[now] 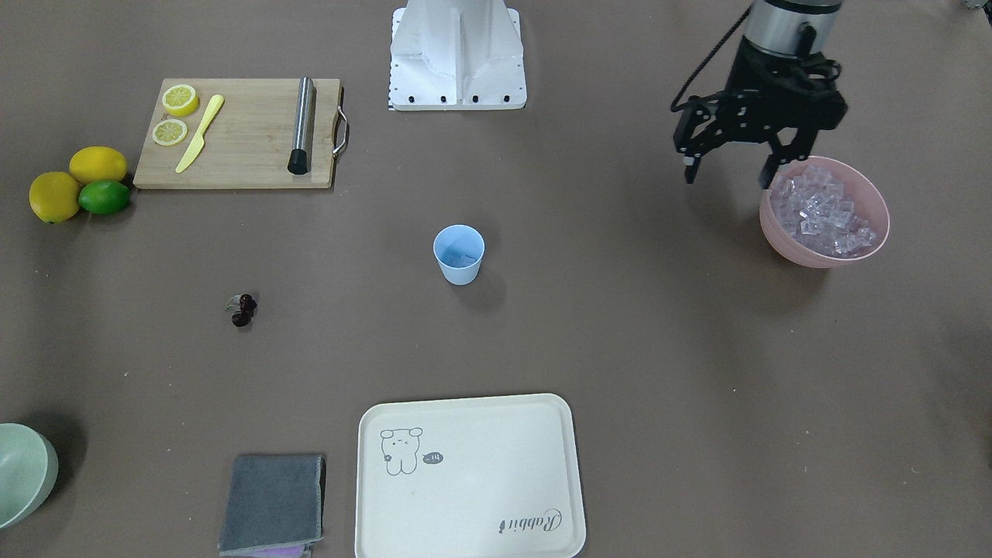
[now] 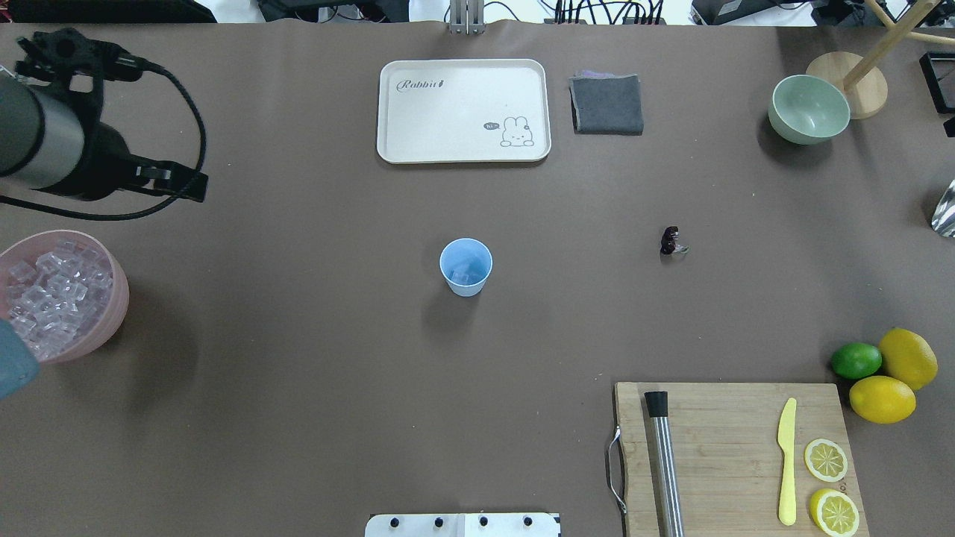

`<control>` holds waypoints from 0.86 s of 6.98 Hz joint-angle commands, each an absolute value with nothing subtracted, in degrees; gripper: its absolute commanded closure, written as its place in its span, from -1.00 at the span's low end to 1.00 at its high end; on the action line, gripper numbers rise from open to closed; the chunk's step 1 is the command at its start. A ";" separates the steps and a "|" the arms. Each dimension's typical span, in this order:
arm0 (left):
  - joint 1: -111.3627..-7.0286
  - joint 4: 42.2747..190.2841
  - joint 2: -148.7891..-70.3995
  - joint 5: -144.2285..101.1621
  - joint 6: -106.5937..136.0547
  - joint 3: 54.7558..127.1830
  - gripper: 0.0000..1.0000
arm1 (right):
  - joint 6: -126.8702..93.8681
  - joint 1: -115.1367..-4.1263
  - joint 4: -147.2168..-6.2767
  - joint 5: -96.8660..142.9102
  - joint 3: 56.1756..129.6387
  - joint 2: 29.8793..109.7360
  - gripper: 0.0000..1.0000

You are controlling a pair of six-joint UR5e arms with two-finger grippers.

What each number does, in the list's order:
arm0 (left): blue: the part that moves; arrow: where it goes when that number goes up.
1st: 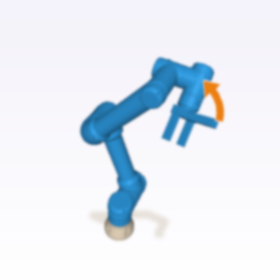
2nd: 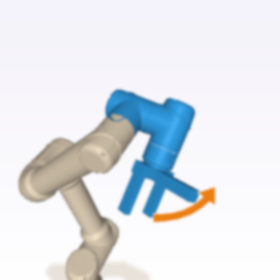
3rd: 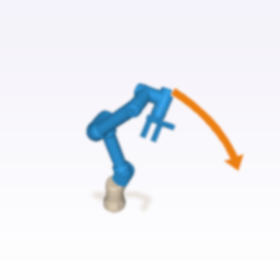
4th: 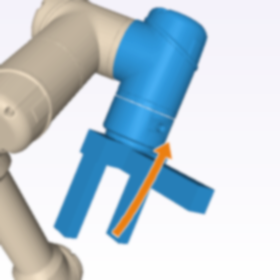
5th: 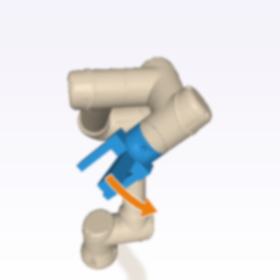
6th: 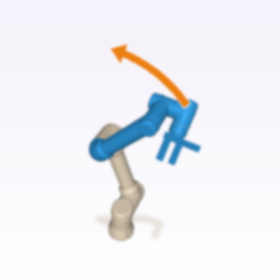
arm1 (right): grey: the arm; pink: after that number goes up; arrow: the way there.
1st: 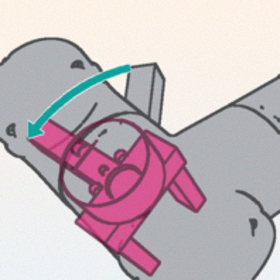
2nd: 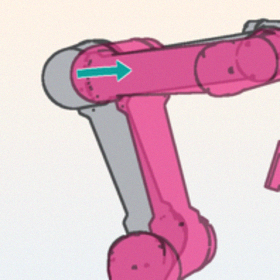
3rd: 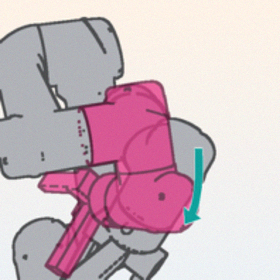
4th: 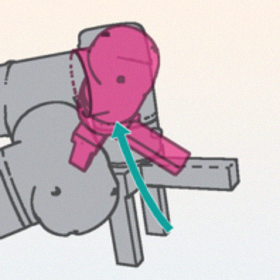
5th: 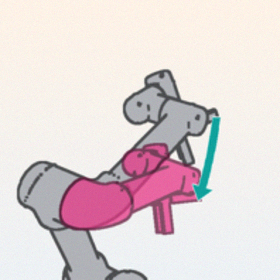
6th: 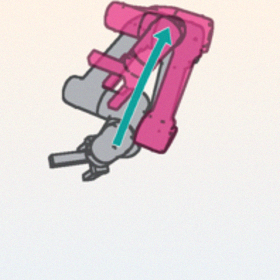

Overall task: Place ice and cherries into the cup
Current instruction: 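Move the left gripper back to the pink ice bowl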

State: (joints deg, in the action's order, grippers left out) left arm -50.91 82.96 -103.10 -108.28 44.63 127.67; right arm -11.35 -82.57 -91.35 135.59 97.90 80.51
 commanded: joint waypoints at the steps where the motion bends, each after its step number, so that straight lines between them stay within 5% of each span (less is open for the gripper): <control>1: -55.62 87.50 -92.34 -109.42 36.14 128.59 -0.94 | -11.34 -81.74 -91.32 135.44 97.91 80.16 -1.00; 3: -58.87 113.40 -77.42 -110.29 36.04 120.82 -0.94 | -11.34 -81.30 -91.32 135.44 97.91 79.72 -1.00; 6: -61.00 129.63 -74.36 -115.93 35.95 109.43 -0.94 | -11.34 -81.21 -91.32 135.44 98.00 79.37 -1.00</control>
